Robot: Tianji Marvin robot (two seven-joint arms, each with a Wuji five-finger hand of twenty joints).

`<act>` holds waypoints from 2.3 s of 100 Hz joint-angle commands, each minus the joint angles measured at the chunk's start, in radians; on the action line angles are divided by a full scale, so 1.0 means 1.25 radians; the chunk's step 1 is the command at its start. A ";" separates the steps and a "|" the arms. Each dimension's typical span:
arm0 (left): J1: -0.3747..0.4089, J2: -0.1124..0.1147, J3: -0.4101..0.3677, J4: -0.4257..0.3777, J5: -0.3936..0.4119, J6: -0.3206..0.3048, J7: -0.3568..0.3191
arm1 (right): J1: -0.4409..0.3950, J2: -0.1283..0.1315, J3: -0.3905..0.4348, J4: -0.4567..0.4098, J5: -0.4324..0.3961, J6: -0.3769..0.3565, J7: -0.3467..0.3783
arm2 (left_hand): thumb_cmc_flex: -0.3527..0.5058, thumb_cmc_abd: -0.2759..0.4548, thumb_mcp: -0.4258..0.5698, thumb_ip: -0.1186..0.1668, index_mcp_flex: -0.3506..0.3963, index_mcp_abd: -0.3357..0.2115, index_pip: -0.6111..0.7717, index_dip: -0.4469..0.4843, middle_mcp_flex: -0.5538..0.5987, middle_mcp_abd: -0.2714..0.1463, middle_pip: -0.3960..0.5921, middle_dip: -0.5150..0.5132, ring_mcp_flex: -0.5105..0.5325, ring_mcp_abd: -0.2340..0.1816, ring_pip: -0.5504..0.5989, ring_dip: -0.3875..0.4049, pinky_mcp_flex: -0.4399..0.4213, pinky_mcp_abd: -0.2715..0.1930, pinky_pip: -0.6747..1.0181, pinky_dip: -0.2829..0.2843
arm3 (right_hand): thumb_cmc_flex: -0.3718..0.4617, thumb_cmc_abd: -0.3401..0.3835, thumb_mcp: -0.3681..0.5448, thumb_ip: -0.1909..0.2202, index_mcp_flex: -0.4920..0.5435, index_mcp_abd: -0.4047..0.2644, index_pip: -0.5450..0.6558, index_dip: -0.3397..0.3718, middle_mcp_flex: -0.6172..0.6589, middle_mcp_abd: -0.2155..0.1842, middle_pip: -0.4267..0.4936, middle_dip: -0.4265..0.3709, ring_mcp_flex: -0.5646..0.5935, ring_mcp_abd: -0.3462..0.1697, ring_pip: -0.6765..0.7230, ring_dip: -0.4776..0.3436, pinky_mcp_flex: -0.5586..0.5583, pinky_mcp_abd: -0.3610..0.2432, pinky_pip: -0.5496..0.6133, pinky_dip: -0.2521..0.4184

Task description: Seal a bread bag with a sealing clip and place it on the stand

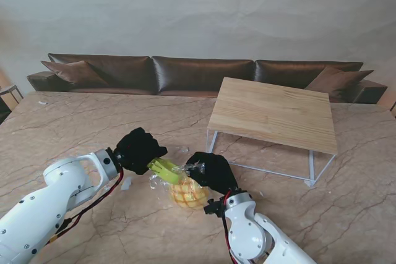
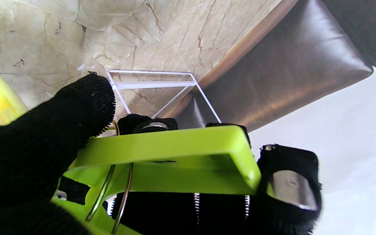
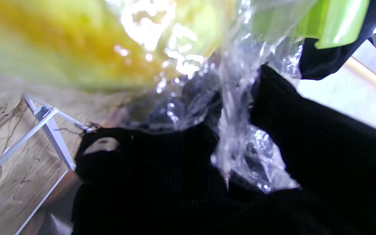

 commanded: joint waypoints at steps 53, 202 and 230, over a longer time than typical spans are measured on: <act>-0.036 0.014 0.100 0.033 0.053 0.060 0.004 | 0.015 -0.014 -0.012 0.019 0.021 -0.004 -0.002 | 0.068 -0.012 0.059 -0.043 0.089 -0.214 0.318 0.134 0.070 -0.127 0.163 0.119 0.106 -0.110 0.207 0.075 -0.006 -0.037 0.032 -0.018 | 0.039 0.004 0.037 -0.007 0.009 -0.050 0.017 0.054 0.021 -0.001 0.027 0.008 0.021 0.020 0.008 -0.001 0.000 -0.002 0.037 -0.014; 0.206 -0.096 -0.204 0.029 -0.473 0.083 -0.066 | -0.048 0.013 0.038 -0.110 -0.072 0.025 -0.004 | -0.278 0.146 -0.193 -0.096 -0.299 0.178 -0.730 -0.836 -0.678 0.157 -0.765 -0.580 -0.631 -0.027 -1.020 -0.388 -0.834 -0.090 -0.970 -0.374 | 0.062 0.055 0.003 -0.003 -0.025 -0.132 -0.015 0.243 -0.036 -0.027 0.052 0.050 -0.021 0.012 0.006 0.042 -0.051 -0.013 0.032 0.013; 0.209 -0.100 -0.211 0.056 -0.484 0.088 -0.042 | -0.085 0.024 0.097 -0.238 -0.097 0.090 0.011 | -0.265 0.201 -0.259 -0.081 -0.326 0.185 -0.759 -0.850 -0.717 0.158 -0.771 -0.583 -0.643 -0.028 -1.013 -0.392 -0.827 -0.104 -0.963 -0.371 | 0.061 0.054 0.002 -0.002 -0.020 -0.135 -0.016 0.242 -0.034 -0.029 0.047 0.051 -0.019 0.009 0.000 0.045 -0.049 -0.018 0.028 0.012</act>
